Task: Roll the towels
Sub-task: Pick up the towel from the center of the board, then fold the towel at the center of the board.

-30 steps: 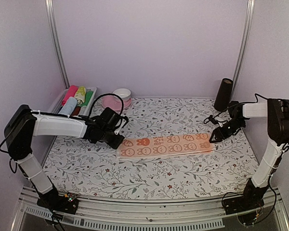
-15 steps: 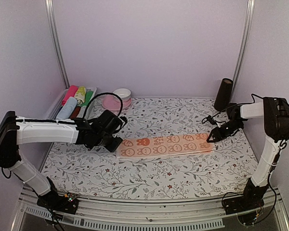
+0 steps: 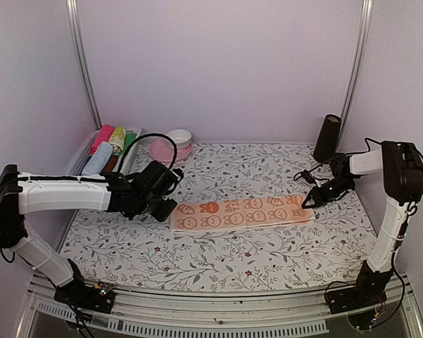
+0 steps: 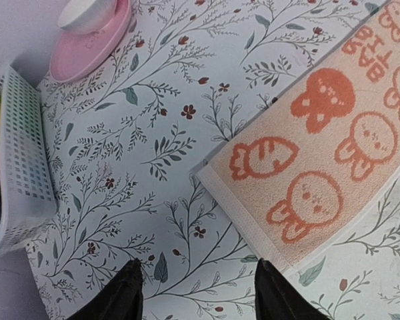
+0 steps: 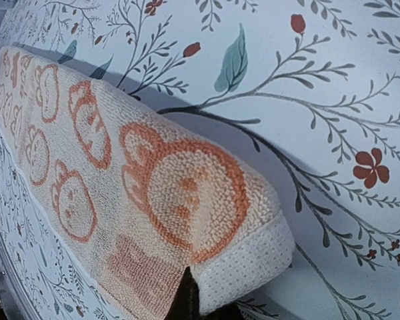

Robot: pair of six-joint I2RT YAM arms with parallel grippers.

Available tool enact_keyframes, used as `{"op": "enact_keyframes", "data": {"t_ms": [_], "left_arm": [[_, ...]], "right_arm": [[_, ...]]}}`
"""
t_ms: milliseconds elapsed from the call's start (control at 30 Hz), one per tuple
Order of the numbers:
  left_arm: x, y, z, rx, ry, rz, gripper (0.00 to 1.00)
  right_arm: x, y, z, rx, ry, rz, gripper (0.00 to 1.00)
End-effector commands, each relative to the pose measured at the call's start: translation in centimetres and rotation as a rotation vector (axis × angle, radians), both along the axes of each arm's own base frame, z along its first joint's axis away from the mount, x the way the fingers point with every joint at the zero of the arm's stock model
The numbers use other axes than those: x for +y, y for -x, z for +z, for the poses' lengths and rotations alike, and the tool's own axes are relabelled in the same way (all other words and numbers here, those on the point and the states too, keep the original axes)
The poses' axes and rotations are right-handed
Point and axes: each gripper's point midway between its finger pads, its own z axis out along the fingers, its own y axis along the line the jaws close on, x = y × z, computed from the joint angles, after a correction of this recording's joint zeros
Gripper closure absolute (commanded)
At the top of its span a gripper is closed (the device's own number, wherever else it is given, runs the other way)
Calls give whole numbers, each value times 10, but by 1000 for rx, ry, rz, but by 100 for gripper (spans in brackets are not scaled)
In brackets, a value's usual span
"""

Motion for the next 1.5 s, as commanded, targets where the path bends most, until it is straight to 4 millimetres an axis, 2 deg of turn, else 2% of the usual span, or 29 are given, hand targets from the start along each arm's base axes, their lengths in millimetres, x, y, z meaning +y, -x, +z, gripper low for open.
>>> {"op": "enact_keyframes", "data": {"t_ms": [0,133,233,300,333,400,500,633,800,1133,1333,1467], "left_arm": [[1,7,0,-4,-10,3,43],[2,8,0,-3,-14,-1,43],[2,8,-1,-2,-15,-1,43],[3,9,-3,2,-15,-2,43],[2,10,-4,5,-14,-5,43],[2,10,-6,10,-11,-8,43],[-1,10,-9,19,-8,-11,43],[-5,9,-11,27,-5,-16,43],[-9,9,-15,32,3,-21,43],[-10,8,-27,48,-11,-23,42],[-12,8,-32,55,-16,-27,42],[-12,8,-33,57,-15,-24,42]], "right_arm": [[-29,11,-10,70,68,-49,98],[-83,-15,12,-7,111,-140,98],[-138,-29,27,-36,129,-226,98],[-158,-36,38,-52,131,-248,98],[-157,-32,43,-40,121,-227,98],[-146,-30,57,-46,67,-178,98],[-118,-23,78,-68,24,-93,98],[-71,-14,100,-85,-17,31,98],[-17,-13,121,-101,-83,147,98],[69,-14,126,-31,-211,311,98],[102,-20,123,-22,-228,378,98],[114,-24,121,-19,-240,395,98]]}}
